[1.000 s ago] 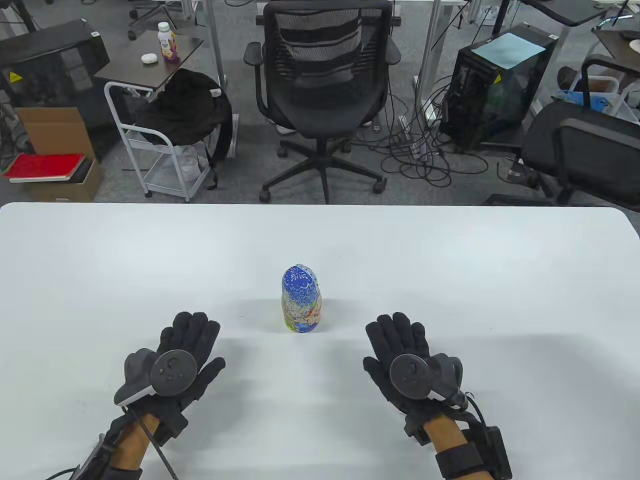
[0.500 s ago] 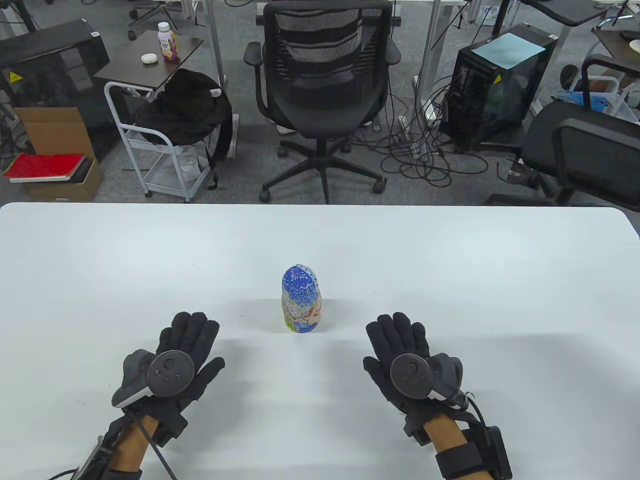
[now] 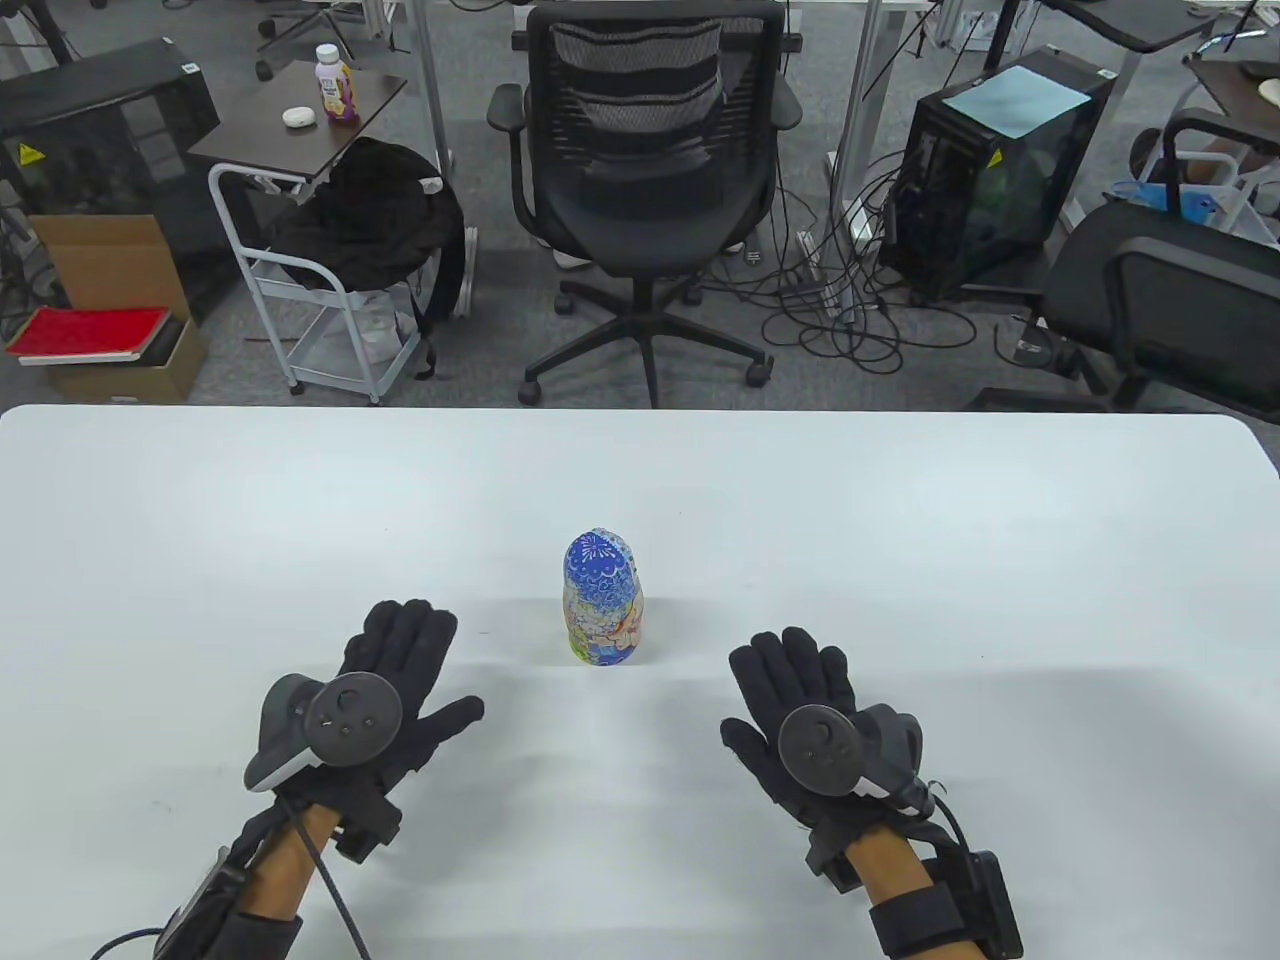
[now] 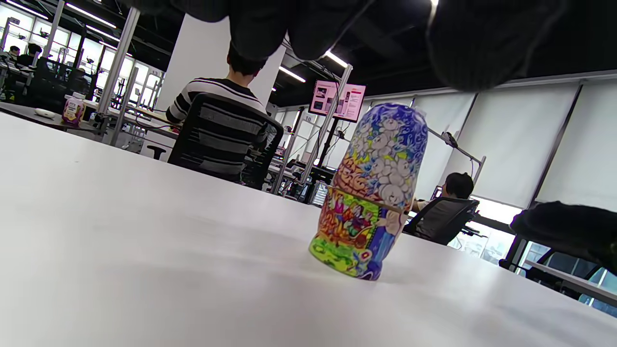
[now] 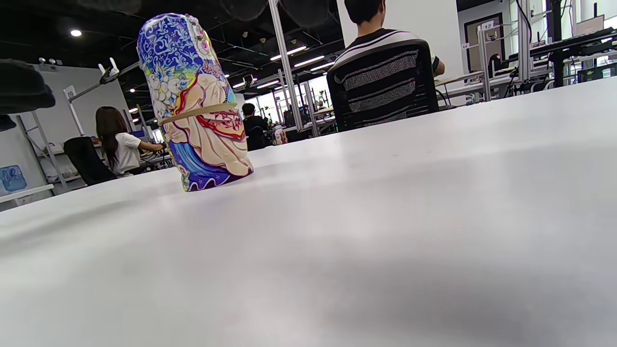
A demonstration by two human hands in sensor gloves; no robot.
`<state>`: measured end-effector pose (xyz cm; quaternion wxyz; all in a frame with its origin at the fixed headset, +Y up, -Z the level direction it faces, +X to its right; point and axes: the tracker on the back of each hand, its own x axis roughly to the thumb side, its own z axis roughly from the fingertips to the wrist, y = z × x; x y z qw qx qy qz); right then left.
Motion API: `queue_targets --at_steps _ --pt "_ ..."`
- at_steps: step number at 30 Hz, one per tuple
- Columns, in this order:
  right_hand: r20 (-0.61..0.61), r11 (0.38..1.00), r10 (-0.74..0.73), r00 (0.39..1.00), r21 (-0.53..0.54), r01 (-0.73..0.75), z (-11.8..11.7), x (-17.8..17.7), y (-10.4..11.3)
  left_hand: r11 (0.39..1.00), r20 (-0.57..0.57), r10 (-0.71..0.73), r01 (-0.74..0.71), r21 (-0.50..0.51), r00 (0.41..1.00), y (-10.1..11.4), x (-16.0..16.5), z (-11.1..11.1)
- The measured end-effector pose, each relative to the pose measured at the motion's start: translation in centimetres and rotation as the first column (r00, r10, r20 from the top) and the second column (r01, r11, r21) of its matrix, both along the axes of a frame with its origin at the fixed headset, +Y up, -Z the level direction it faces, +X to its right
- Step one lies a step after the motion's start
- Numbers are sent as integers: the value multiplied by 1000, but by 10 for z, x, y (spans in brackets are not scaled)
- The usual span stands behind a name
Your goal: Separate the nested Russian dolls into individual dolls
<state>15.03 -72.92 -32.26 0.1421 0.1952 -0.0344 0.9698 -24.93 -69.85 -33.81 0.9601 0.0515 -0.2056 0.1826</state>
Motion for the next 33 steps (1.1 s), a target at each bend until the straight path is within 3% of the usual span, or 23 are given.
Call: queue_targets --at_steps 9,17,23,26,33 --pt "-32 1000 -21 999 -13 20 1 -3 0 998 -3 63 -63 -29 998 27 68 -51" --pt "-55 999 -20 998 -39 18 1 -8 -3 997 -62 66 -68 -31 996 22 103 -83" --pt "-70 999 -25 997 -46 21 1 -11 -5 984 -70 170 -173 -36 983 6 115 -93" --pt "-83 999 -15 996 -48 11 3 -15 -6 977 -98 215 -215 14 972 -4 118 -94" --pt "-81 1000 -10 997 -28 8 2 -22 0 946 -115 324 -319 62 939 -7 116 -87"
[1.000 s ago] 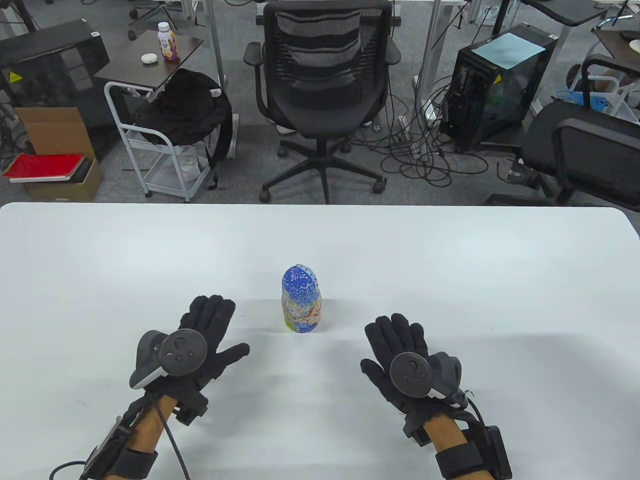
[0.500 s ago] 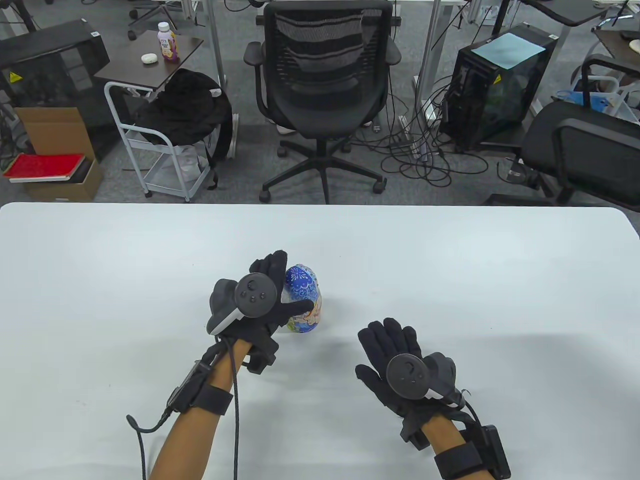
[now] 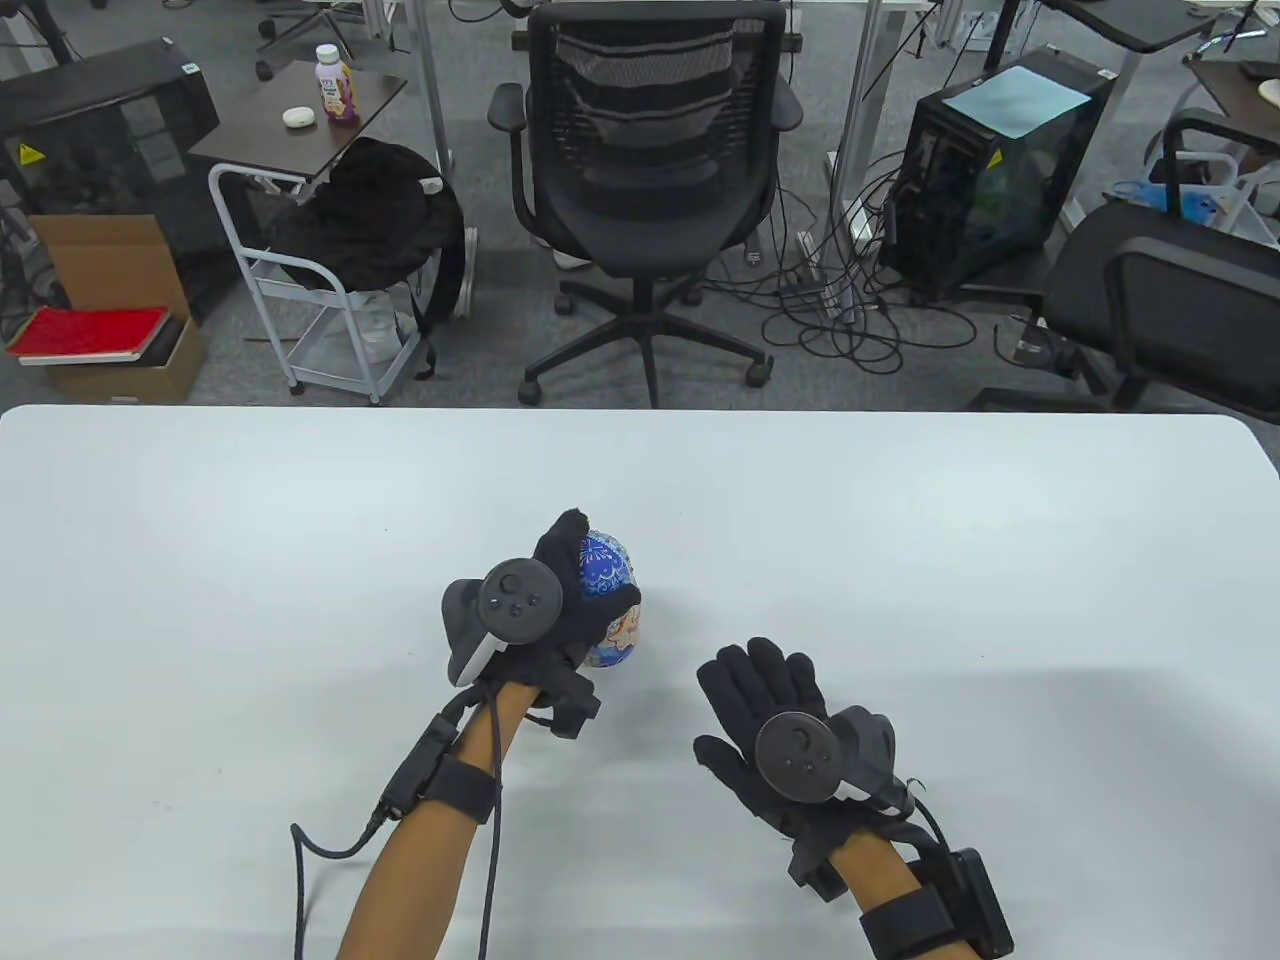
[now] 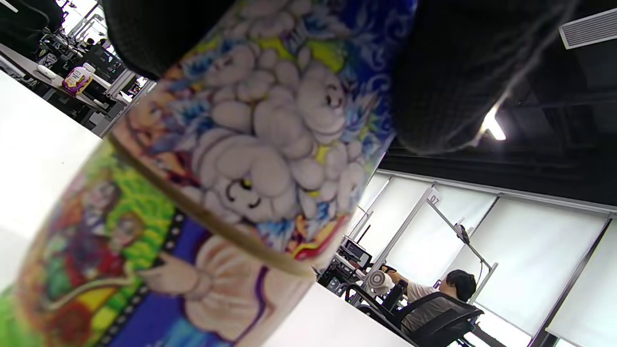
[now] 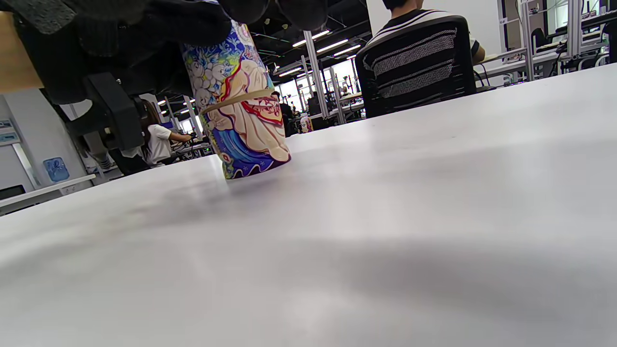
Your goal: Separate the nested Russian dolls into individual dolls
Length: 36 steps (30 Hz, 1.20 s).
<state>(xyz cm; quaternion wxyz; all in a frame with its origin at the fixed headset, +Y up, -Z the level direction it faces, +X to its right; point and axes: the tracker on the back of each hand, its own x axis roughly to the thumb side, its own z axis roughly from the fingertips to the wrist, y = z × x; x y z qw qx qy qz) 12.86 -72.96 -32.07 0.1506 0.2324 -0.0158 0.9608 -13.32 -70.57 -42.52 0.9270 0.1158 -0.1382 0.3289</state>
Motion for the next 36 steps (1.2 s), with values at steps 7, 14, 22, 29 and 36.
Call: queue_targets --at_steps 7,14,22,29,36 --pt "33 1000 15 999 11 -15 -7 -4 9 1000 60 16 -16 5 998 14 -7 25" --pt "34 989 -106 994 -97 109 -13 -40 7 993 179 86 -100 68 980 39 -19 64" --pt "-10 969 -212 977 -130 209 -17 -76 0 979 234 116 -152 139 965 43 -35 99" --pt "-44 901 -420 906 -135 411 -17 -90 -19 974 247 130 -171 150 960 39 -44 103" --pt "-76 866 -501 862 -45 499 -8 -89 -16 960 306 208 -254 121 929 35 -42 103"
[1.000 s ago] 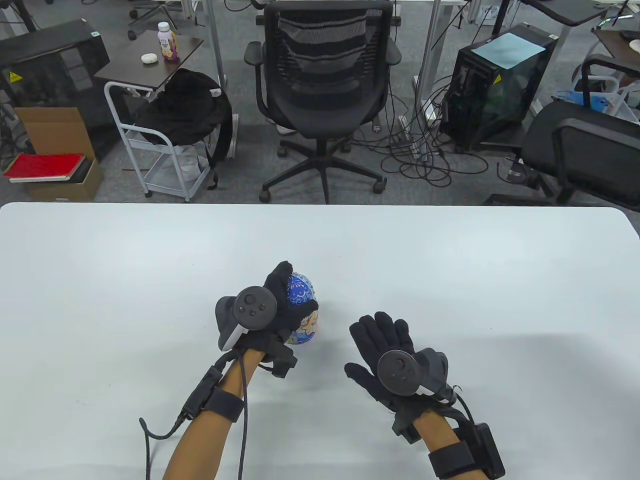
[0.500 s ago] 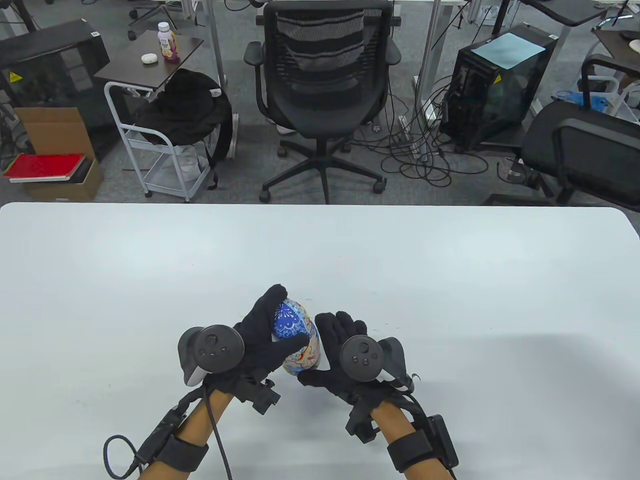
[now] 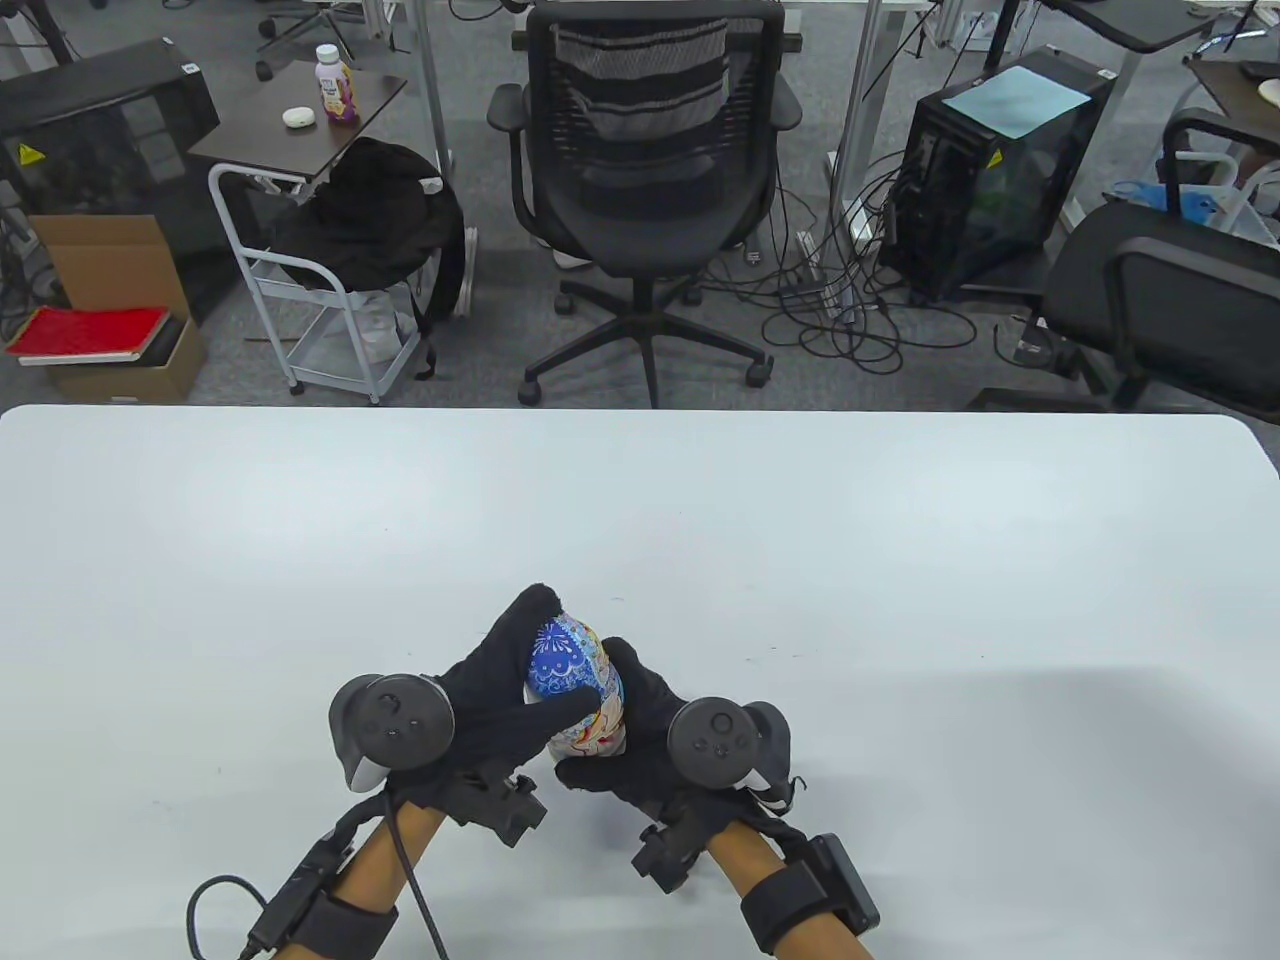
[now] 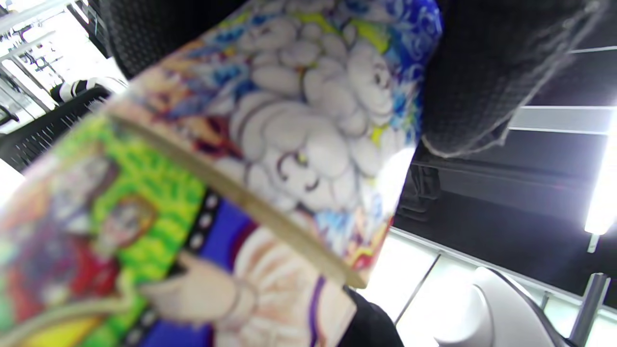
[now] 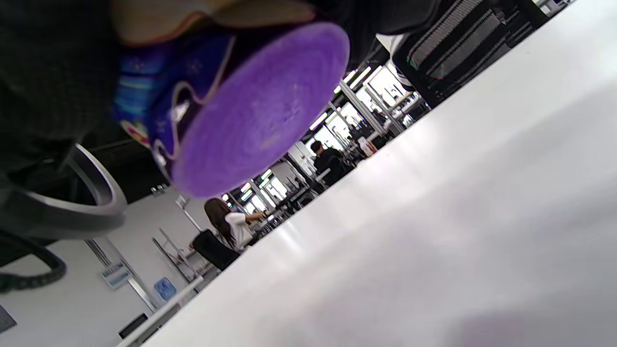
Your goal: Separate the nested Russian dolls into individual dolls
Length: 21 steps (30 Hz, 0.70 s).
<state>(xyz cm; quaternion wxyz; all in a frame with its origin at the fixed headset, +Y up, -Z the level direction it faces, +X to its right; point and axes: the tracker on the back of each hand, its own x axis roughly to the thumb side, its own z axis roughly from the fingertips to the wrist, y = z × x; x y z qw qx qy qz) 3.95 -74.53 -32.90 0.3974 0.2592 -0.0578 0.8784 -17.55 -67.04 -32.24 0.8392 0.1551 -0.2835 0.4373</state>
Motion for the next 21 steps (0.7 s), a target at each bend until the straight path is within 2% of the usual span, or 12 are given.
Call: queue_targets --at_steps 3,7,21 --pt "-5 1000 -9 1000 15 9 3 1 2 997 33 43 -41 -68 999 -5 6 -1" --pt "-13 999 -28 1000 14 28 2 4 1 998 -8 62 -62 -14 998 -5 11 0" --pt "-134 992 -122 983 -61 115 4 6 6 989 162 141 -131 -72 977 3 4 -1"
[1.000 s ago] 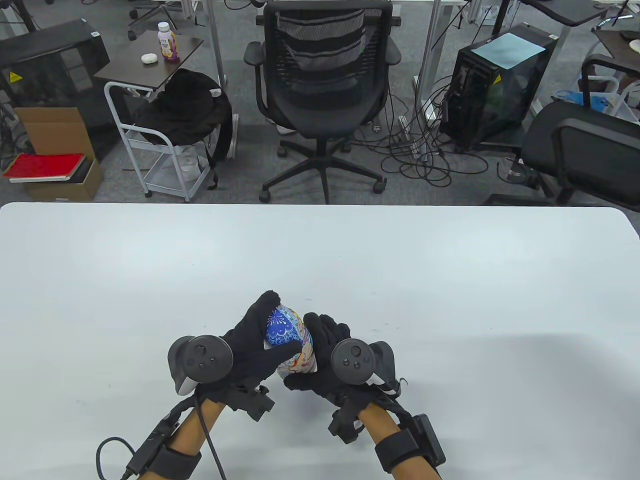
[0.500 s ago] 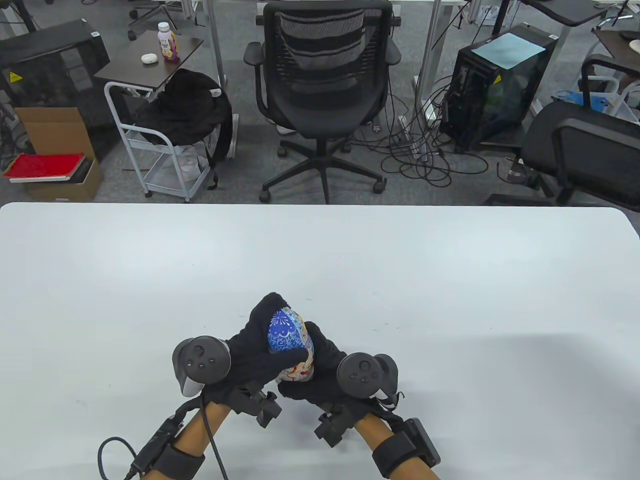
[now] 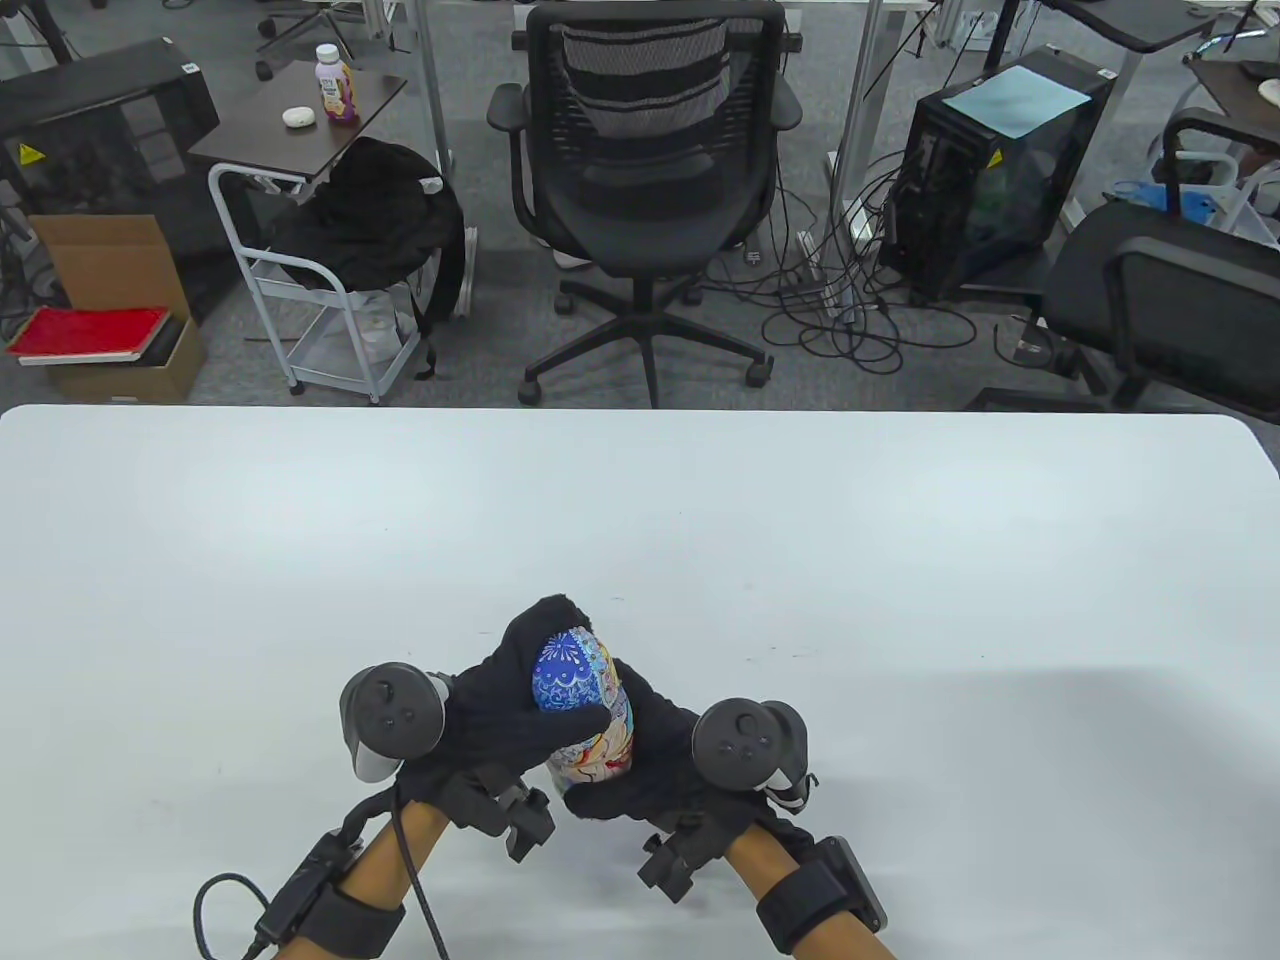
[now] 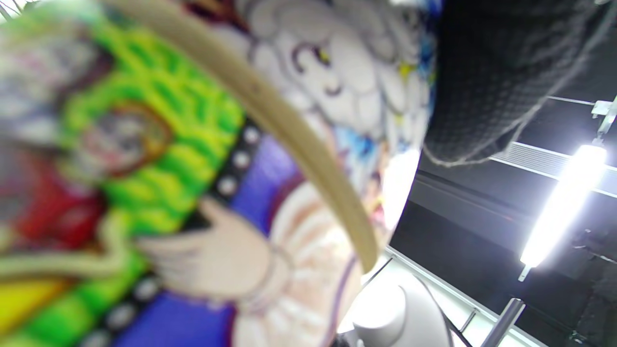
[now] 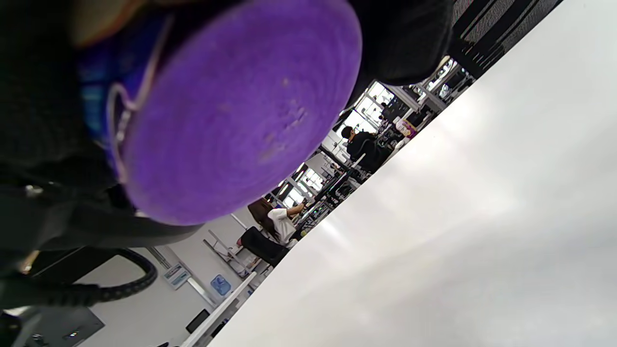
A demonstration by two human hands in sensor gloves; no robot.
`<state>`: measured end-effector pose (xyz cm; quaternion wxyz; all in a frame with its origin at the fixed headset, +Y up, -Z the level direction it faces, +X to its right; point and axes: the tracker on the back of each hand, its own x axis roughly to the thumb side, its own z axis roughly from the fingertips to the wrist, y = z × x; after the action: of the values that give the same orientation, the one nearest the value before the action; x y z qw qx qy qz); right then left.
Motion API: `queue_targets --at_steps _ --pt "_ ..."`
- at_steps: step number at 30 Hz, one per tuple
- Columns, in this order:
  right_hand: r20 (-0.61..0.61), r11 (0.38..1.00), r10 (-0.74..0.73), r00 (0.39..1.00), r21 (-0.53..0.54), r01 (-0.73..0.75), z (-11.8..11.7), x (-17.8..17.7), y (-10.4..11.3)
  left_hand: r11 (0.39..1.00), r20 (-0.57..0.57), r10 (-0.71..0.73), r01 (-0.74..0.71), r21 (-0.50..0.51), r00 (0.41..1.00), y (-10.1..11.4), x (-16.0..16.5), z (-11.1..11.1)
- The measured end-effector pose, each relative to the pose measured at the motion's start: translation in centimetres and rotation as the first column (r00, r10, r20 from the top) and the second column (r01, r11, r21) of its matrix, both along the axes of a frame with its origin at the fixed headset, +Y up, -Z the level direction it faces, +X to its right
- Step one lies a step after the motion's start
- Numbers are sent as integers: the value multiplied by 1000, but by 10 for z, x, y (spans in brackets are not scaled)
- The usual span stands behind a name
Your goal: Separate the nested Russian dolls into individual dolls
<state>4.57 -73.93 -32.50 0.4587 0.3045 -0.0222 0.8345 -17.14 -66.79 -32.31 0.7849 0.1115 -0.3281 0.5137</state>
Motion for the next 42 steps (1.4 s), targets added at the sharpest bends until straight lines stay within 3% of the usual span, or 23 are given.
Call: queue_targets --at_steps 4,11,23,25,29,35,42 --pt "-53 1000 -31 998 -6 31 4 0 2 998 67 45 -43 -40 997 2 -5 1" --pt "-16 997 39 999 61 -38 4 3 5 998 27 62 -62 17 998 12 -12 8" --pt "26 986 138 990 92 -140 0 14 -2 993 -149 88 -74 91 985 26 -62 11" --pt "27 986 137 990 95 -139 0 14 -2 995 -210 23 -3 95 977 25 -75 11" --pt "25 988 121 992 98 -123 2 17 -2 981 -318 -155 184 61 935 9 -98 11" --pt "42 992 89 995 87 -92 1 25 -4 922 -408 -376 381 -72 832 -26 -133 4" --pt "57 993 83 995 78 -87 0 31 -5 884 -468 -467 395 -250 750 -47 -156 -7"
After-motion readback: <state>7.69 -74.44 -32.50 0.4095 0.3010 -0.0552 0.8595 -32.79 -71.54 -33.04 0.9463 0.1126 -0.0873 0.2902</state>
